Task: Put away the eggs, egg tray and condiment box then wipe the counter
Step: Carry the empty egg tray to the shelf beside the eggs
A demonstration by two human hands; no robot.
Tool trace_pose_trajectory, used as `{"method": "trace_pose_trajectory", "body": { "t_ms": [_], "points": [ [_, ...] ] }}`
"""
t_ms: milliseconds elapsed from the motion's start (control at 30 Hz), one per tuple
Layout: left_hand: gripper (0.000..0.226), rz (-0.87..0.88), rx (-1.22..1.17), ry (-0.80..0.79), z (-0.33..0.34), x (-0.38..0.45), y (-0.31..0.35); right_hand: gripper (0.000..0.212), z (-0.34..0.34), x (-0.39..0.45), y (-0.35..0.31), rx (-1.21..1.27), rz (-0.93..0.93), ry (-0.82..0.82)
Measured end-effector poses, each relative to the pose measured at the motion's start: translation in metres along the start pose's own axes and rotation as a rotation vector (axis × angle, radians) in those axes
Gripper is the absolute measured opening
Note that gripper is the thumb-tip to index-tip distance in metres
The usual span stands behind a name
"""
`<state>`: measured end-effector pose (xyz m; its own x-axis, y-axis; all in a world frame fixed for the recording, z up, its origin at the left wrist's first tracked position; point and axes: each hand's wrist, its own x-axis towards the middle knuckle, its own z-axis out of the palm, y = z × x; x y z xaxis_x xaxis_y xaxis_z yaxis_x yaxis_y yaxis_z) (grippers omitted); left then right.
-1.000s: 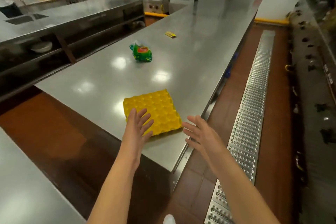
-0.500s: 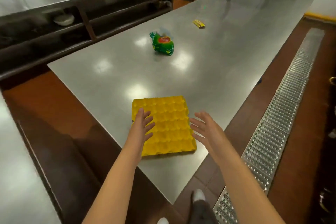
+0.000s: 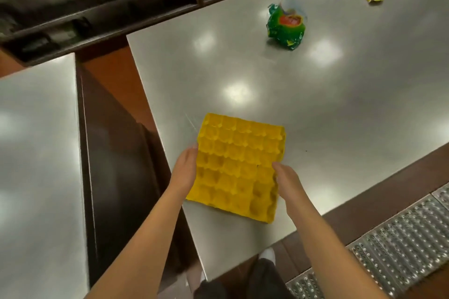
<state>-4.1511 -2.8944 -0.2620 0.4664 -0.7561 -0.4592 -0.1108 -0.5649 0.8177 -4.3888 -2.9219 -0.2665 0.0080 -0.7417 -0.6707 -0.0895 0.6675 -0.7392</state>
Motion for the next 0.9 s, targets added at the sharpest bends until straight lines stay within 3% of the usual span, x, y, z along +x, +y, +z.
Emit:
{"method": "trace_pose_trajectory", "body": {
  "t_ms": [233,433,600,767,900],
  "points": [
    [0.062,-0.201,-0.013,0.068,0.005,0.008,-0.031,0.020,-0.012,0.023,0.013,0.002,0.063,-0.089],
    [0.059,-0.197,0.036,0.079,0.001,0.009,-0.035,0.022,-0.018,0.031,0.013,-0.037,0.098,-0.099],
    [0.062,-0.308,-0.013,0.049,-0.015,0.009,-0.042,0.019,-0.017,0.030,0.009,-0.041,0.087,-0.048],
    [0.056,-0.367,-0.064,0.029,-0.036,0.007,-0.048,0.045,-0.007,0.022,0.011,-0.004,0.070,0.020],
    [0.049,-0.438,-0.103,-0.037,-0.062,0.000,-0.057,0.043,0.006,0.016,0.014,-0.017,0.078,0.040]
  ]
}}
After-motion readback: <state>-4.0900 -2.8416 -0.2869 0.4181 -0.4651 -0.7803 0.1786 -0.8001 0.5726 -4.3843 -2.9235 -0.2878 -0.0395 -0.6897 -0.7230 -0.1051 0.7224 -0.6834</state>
